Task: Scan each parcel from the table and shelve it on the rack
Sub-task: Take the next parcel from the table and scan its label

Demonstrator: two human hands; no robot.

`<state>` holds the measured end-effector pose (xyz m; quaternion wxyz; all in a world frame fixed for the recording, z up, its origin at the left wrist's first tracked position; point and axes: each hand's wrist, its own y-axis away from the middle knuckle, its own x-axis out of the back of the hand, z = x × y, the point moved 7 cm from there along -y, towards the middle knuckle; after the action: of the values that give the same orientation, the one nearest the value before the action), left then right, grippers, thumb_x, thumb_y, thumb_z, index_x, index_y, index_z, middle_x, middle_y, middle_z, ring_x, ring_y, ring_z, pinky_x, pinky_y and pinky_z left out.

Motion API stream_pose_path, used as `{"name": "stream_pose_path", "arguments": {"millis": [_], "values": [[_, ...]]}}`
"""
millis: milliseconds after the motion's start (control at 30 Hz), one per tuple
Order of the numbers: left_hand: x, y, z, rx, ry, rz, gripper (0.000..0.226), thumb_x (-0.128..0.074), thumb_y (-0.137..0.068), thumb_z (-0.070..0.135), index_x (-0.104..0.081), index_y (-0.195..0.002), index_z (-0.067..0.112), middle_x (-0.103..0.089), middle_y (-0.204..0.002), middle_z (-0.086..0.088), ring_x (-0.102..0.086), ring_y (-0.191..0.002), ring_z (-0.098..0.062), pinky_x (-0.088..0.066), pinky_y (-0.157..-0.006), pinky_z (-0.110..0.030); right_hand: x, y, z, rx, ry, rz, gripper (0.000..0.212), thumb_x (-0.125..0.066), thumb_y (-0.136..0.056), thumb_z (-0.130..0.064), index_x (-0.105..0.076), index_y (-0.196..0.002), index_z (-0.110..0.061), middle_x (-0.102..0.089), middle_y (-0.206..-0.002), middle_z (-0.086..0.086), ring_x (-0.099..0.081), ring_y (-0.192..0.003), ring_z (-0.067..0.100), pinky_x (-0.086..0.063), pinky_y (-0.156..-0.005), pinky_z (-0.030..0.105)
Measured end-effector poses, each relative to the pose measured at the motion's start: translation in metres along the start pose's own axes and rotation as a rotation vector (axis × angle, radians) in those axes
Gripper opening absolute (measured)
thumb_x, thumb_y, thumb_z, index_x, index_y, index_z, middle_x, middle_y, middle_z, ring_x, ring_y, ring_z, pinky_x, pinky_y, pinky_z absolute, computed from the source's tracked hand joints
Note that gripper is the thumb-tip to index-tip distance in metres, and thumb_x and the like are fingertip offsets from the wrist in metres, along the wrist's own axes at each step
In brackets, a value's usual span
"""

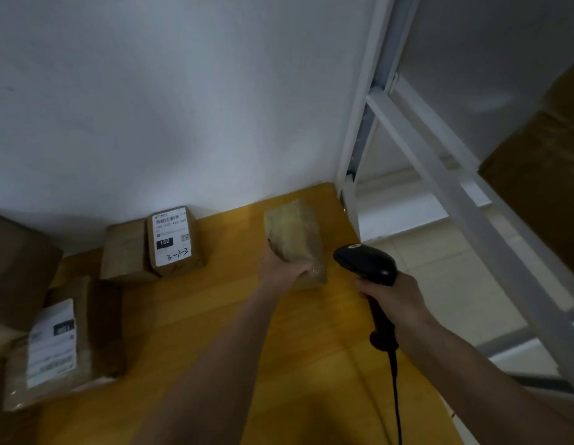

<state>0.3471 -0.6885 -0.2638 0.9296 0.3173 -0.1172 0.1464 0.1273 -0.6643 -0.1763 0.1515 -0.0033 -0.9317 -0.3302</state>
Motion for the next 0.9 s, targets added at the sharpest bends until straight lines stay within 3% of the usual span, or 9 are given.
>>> {"name": "stream_pose_path", "arguments": {"millis": [67,200,300,367,567,667,733,800,900], "values": [[0.010,0.020,-0.020,0.003,0.126,-0.088,0.110,-0.093,-0.048,0.032,-0.036,-0.143,0.028,-0.055,-0.127,-0.007,-0.058,-0.114,-0.033,-0.060,-0.076,-0.046,-0.004,0.000,0.002,-0.017,-0.019,-0.020,0.010,-0.075,-0.080,-0.010,-0.067,-0.083,-0.006,-0.067,-0.080,0.013,-0.062,-0.079,0.029,-0.046,-0.074,0.037],[0.026,0.059,-0.071,0.223,0.292,-0.243,0.111,-0.089,-0.064,0.024,-0.022,-0.152,0.032,-0.045,-0.132,-0.004,-0.056,-0.114,-0.027,-0.055,-0.085,-0.039,-0.017,0.002,0.008,-0.038,-0.028,-0.073,0.013,-0.077,-0.078,-0.010,-0.066,-0.084,-0.004,-0.068,-0.098,0.026,-0.064,-0.096,0.043,-0.050,-0.085,0.048],[0.035,0.082,-0.100,0.294,0.347,-0.301,0.102,-0.086,-0.069,0.017,-0.027,-0.151,0.033,-0.051,-0.128,-0.006,-0.058,-0.111,-0.027,-0.050,-0.082,-0.034,-0.030,0.004,0.014,-0.052,-0.013,-0.145,0.012,-0.076,-0.080,-0.010,-0.064,-0.081,-0.011,-0.068,-0.100,0.022,-0.064,-0.097,0.039,-0.047,-0.095,0.054],[0.040,0.092,-0.110,0.289,0.332,-0.292,0.087,-0.079,-0.079,0.012,-0.032,-0.148,0.036,-0.054,-0.127,-0.007,-0.059,-0.108,-0.024,-0.048,-0.078,-0.032,-0.037,0.007,0.018,-0.057,0.004,-0.198,0.013,-0.076,-0.080,-0.010,-0.064,-0.087,-0.011,-0.067,-0.095,0.017,-0.065,-0.095,0.035,-0.048,-0.091,0.049],[0.062,0.099,-0.115,0.304,0.316,-0.140,0.060,-0.072,-0.088,0.015,-0.048,-0.141,0.030,-0.052,-0.136,-0.006,-0.052,-0.121,-0.028,-0.037,-0.108,-0.051,-0.046,0.015,0.027,-0.059,0.029,-0.283,0.022,-0.077,-0.079,-0.011,-0.066,-0.098,-0.010,-0.068,-0.092,0.013,-0.065,-0.088,0.027,-0.046,-0.080,0.038],[0.059,0.097,-0.103,0.283,0.175,-0.101,0.062,-0.067,-0.091,0.011,-0.042,-0.146,0.026,-0.057,-0.126,-0.004,-0.054,-0.118,-0.029,-0.044,-0.102,-0.049,-0.042,0.017,0.027,-0.041,0.030,-0.291,0.018,-0.076,-0.079,-0.010,-0.067,-0.094,-0.009,-0.067,-0.089,0.014,-0.065,-0.091,0.030,-0.046,-0.081,0.038],[0.057,0.091,-0.086,0.211,-0.115,-0.005,0.069,-0.065,-0.091,0.012,-0.032,-0.151,0.022,-0.048,-0.139,-0.012,-0.048,-0.126,-0.032,-0.045,-0.102,-0.049,-0.039,0.019,0.027,-0.028,0.037,-0.289,0.016,-0.076,-0.079,-0.009,-0.066,-0.092,-0.009,-0.068,-0.088,0.015,-0.065,-0.092,0.031,-0.046,-0.079,0.037],[0.049,0.092,-0.058,0.109,-0.501,0.145,0.079,-0.066,-0.089,0.025,-0.020,-0.154,0.018,-0.032,-0.150,-0.015,-0.034,-0.136,-0.035,-0.038,-0.108,-0.046,-0.035,0.021,0.028,-0.026,0.040,-0.281,0.015,-0.076,-0.079,-0.010,-0.065,-0.090,-0.011,-0.068,-0.089,0.016,-0.065,-0.095,0.034,-0.046,-0.081,0.040],[0.016,0.099,-0.035,0.057,-0.657,0.231,0.107,-0.072,-0.078,0.053,-0.009,-0.153,0.012,-0.020,-0.154,-0.017,-0.023,-0.141,-0.036,-0.027,-0.114,-0.045,-0.027,0.023,0.030,-0.032,0.040,-0.269,0.013,-0.075,-0.080,-0.009,-0.065,-0.088,-0.011,-0.068,-0.098,0.023,-0.065,-0.097,0.037,-0.048,-0.084,0.043]]}}
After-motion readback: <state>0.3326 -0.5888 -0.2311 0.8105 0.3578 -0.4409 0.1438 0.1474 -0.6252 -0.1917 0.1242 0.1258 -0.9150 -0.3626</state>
